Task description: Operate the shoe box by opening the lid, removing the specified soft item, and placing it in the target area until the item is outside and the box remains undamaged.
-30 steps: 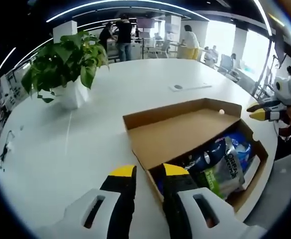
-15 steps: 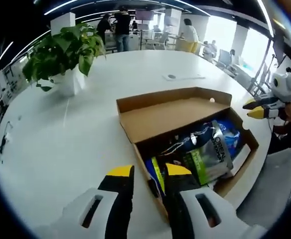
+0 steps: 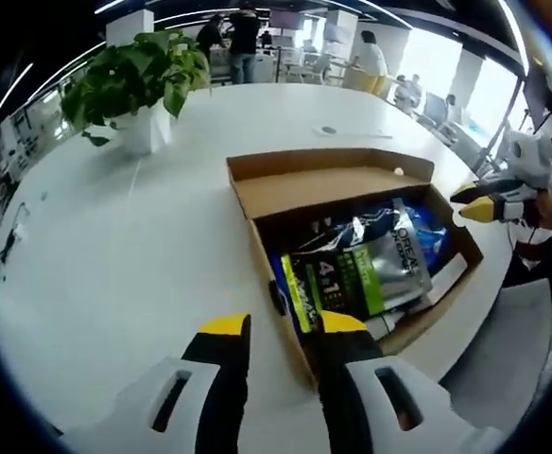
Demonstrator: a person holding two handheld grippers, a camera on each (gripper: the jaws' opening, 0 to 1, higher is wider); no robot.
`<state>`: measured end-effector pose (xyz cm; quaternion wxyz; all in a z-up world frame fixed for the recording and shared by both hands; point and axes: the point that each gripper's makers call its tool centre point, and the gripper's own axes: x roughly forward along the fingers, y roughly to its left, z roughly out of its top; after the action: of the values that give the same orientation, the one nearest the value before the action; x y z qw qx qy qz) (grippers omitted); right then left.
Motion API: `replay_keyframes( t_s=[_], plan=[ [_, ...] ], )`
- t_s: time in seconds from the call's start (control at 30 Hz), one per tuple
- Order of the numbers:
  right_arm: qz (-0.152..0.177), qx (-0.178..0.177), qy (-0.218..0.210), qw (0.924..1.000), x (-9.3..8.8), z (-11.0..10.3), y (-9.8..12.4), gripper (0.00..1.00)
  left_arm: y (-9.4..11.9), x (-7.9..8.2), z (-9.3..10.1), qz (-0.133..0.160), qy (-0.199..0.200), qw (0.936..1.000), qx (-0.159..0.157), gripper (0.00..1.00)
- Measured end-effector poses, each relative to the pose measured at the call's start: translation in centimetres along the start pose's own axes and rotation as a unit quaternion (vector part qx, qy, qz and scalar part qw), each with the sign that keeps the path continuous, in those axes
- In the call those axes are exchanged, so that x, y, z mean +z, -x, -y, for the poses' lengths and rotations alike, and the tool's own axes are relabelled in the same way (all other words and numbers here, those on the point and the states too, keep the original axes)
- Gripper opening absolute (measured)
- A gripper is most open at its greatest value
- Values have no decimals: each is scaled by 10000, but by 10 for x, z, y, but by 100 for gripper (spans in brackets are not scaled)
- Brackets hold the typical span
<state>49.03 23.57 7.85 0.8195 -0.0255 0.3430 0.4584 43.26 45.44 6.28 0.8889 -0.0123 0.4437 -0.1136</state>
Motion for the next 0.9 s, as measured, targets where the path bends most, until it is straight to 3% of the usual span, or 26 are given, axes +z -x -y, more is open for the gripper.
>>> replay_keyframes(
  t_s=[0.53, 0.77, 0.9],
  plan=[
    [-281, 300, 186, 9990, -14, -36, -34, 17, 2, -30, 5, -245, 465, 9986, -25, 18],
    [-339, 339, 152, 9987, -16, -43, -45, 16, -1, -35, 9, -229, 528, 9983, -124, 6],
    [-397, 318, 150, 9986, -18, -44, -51, 15, -1, -35, 10, -183, 561, 9982, -122, 5]
  ],
)
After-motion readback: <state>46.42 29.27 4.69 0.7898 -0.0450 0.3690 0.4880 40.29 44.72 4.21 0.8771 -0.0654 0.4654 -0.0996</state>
